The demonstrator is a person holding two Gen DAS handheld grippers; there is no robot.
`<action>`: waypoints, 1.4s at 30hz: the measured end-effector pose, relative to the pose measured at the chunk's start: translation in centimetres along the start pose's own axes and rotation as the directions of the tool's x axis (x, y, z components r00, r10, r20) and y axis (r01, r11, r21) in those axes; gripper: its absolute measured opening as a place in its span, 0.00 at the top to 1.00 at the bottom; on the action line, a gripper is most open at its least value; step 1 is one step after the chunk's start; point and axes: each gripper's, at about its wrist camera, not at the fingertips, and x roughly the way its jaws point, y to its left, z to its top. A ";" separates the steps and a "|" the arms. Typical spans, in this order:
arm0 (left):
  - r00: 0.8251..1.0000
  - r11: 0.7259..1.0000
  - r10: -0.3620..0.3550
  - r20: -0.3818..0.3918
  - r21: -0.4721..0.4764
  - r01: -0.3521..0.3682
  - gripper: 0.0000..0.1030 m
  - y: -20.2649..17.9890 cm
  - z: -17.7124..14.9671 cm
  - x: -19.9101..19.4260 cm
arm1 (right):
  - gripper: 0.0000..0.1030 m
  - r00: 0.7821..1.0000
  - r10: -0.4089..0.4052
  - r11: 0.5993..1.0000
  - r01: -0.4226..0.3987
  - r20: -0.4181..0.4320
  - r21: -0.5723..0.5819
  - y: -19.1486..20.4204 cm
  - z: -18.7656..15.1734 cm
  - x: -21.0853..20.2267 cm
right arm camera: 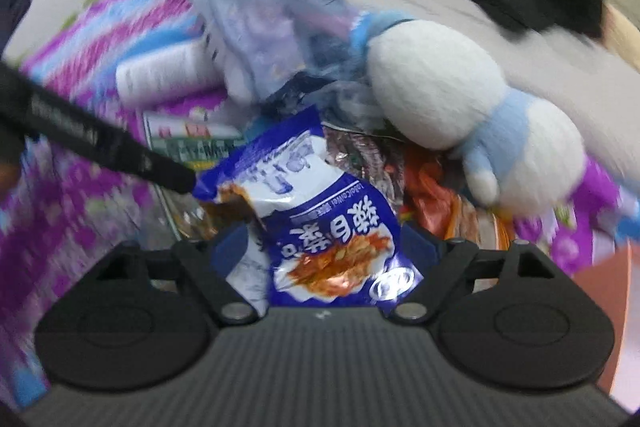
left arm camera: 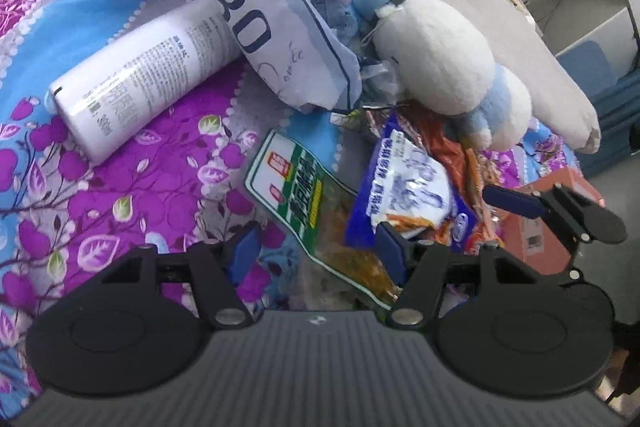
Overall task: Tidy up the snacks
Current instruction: 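Grasp the blue noodle packet with the right tool, then grasp the green-labelled candy bag with the left tool while the right tool holds the blue packet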
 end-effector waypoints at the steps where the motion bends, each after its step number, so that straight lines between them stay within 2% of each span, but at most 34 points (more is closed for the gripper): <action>1: 1.000 1.000 -0.003 0.010 0.000 0.003 0.34 0.1 0.0 0.2 | 0.17 1.000 0.012 0.999 -0.012 0.003 -0.042 0.1 0.1 0.4; 6: 0.999 1.000 -0.007 0.046 -0.003 0.007 0.42 0.3 -0.2 1.5 | 0.18 0.999 0.042 0.980 -0.035 0.031 -0.195 0.7 0.1 2.0; 8: 0.998 1.000 -0.004 0.060 0.003 0.004 0.50 0.4 -0.4 1.8 | 0.18 0.998 0.028 0.975 -0.016 0.051 -0.220 0.9 0.0 2.3; 10: 0.997 1.000 -0.007 0.076 0.014 0.006 0.57 0.3 -0.6 1.7 | 0.18 0.999 0.019 0.978 -0.008 0.050 -0.208 0.9 -0.1 2.6; 12: 0.995 0.999 -0.026 0.097 0.023 0.024 0.67 0.1 -0.9 1.4 | 0.27 0.999 -0.007 0.982 0.016 0.046 -0.187 1.0 -0.2 2.9; 16: 0.990 0.998 -0.029 0.137 0.050 0.022 0.86 -0.7 -1.5 0.4 | 0.38 0.997 -0.048 0.989 0.056 0.059 -0.138 1.8 -0.8 2.3; 17: 0.989 0.998 -0.036 0.145 0.056 0.028 0.89 -0.9 -1.6 0.1 | 0.43 0.996 -0.063 0.990 0.070 0.063 -0.119 2.1 -1.0 1.9; 19: 0.986 0.998 -0.047 0.163 0.057 0.038 0.93 -1.3 -1.8 -1.0 | 0.45 0.994 -0.081 0.995 0.085 0.074 -0.053 2.3 -1.1 1.0; 26: 0.967 0.992 -0.072 0.245 0.122 0.043 0.95 -3.8 -3.2 -6.3 | 0.50 0.983 -0.131 0.982 0.111 0.125 0.154 3.7 -2.0 -4.0; 32: 0.956 0.985 -0.121 0.266 0.148 0.084 0.95 -5.3 -6.1 -10.3 | 0.51 0.972 -0.173 0.945 0.118 0.159 0.304 5.0 -4.1 -8.8; 42: 0.968 0.978 -0.146 0.205 0.176 0.110 0.95 -6.4 -13.7 -13.5 | 0.51 0.973 -0.172 0.873 0.078 0.154 0.481 8.3 -11.2 -13.3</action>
